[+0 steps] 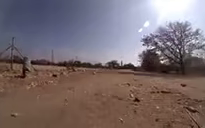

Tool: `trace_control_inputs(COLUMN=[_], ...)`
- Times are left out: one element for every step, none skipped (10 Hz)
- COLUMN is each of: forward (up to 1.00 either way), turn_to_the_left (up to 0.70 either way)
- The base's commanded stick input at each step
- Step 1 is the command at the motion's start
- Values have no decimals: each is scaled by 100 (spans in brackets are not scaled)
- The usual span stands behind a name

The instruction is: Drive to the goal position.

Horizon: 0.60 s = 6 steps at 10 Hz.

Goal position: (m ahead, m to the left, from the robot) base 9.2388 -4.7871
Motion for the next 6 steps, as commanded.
trace_control_inputs(forward=[50, 50, 50, 50, 50, 50], turn_to_the_left=[0, 0, 0, 0, 0, 0])
